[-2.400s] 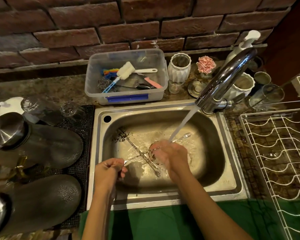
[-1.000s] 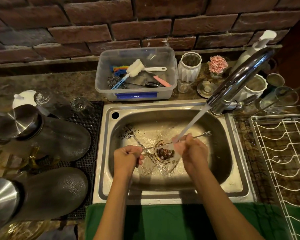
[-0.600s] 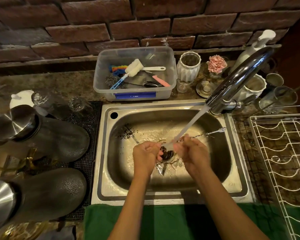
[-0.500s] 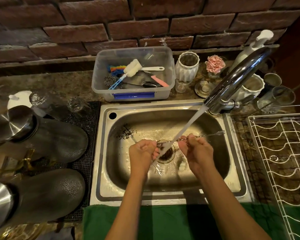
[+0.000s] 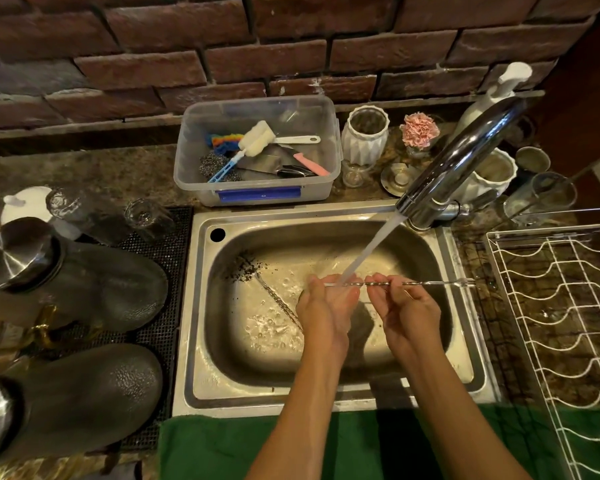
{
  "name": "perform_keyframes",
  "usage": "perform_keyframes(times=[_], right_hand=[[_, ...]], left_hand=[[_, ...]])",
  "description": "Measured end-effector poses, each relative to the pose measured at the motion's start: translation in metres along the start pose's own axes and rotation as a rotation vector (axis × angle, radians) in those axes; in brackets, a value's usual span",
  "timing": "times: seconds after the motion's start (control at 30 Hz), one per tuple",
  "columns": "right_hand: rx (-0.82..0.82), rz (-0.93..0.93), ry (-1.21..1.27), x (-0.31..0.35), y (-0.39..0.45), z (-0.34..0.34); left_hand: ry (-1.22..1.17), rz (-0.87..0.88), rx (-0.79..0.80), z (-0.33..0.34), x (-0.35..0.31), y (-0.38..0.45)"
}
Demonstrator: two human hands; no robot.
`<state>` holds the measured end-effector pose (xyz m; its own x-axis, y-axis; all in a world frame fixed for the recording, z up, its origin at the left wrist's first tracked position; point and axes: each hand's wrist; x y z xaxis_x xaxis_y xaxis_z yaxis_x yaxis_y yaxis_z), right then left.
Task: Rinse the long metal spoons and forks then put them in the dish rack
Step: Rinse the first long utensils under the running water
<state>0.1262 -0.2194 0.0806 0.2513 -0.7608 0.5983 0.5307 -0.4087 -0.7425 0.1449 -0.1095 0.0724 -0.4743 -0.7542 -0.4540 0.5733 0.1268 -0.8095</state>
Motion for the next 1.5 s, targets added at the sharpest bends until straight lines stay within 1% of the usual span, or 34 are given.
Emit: perform_keyframes(times=[0.07, 0.17, 0.27, 0.37, 0.43, 0.47, 0.57, 0.63, 0.73, 0.8, 0.97, 1.03, 1.17, 1.23, 1.33, 1.5], right_hand=[[-0.004, -0.021, 0.009, 0.004, 0.002, -0.003], [0.004, -0.053, 0.036, 0.013, 0.006, -0.008], [0.043, -0.079, 0.031, 0.016, 0.008, -0.01], [0.075, -0.075, -0.008, 0.006, 0.005, -0.001], [0.05, -0.035, -0.077, -0.009, -0.002, 0.011], [0.037, -0.006, -0.096, -0.02, -0.006, 0.018], [0.069, 0.071, -0.185, -0.039, -0.015, 0.033], [0.083, 0.064, -0.214, -0.034, -0.016, 0.039], [-0.014, 0.011, -0.105, -0.022, -0.007, 0.041], [-0.054, -0.019, -0.11, -0.023, -0.008, 0.044], [0.021, 0.016, -0.008, -0.033, -0.02, 0.058], [0.027, 0.007, -0.049, -0.033, -0.02, 0.059], [0.059, -0.024, -0.291, -0.037, -0.024, 0.061], [0.021, -0.022, -0.282, -0.039, -0.024, 0.06], [-0.006, 0.039, -0.194, -0.035, -0.02, 0.057], [0.033, 0.053, -0.21, -0.037, -0.011, 0.05]], left_hand=[[0.001, -0.024, 0.023, 0.002, 0.001, -0.001], [0.096, 0.019, 0.036, 0.001, 0.002, -0.001], [0.053, 0.052, -0.006, 0.002, 0.002, -0.003], [0.007, 0.037, -0.007, -0.001, -0.001, -0.003], [0.062, 0.043, 0.014, -0.006, -0.004, -0.005], [0.102, 0.062, 0.002, -0.01, -0.008, -0.005], [0.177, 0.139, -0.153, -0.028, -0.025, -0.001], [0.092, 0.153, -0.203, -0.048, -0.048, 0.003], [0.032, 0.215, -0.236, -0.077, -0.079, 0.007], [0.0, 0.259, -0.231, -0.084, -0.087, 0.008], [-0.057, 0.242, -0.275, -0.097, -0.093, 0.009], [-0.052, 0.253, -0.294, -0.103, -0.094, 0.009], [-0.078, 0.256, -0.33, -0.11, -0.096, 0.01], [-0.082, 0.258, -0.341, -0.112, -0.096, 0.011], [-0.067, 0.268, -0.356, -0.111, -0.093, 0.009], [-0.081, 0.271, -0.329, -0.107, -0.091, 0.01]])
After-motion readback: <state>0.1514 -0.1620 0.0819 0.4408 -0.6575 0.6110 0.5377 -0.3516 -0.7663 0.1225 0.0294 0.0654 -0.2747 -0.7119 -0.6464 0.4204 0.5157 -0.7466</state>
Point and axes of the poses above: each hand's wrist, its own y-axis towards the middle knuckle, its own z-axis out of the palm, x = y × z, and after that the axes turned 7 degrees about -x, right-handed
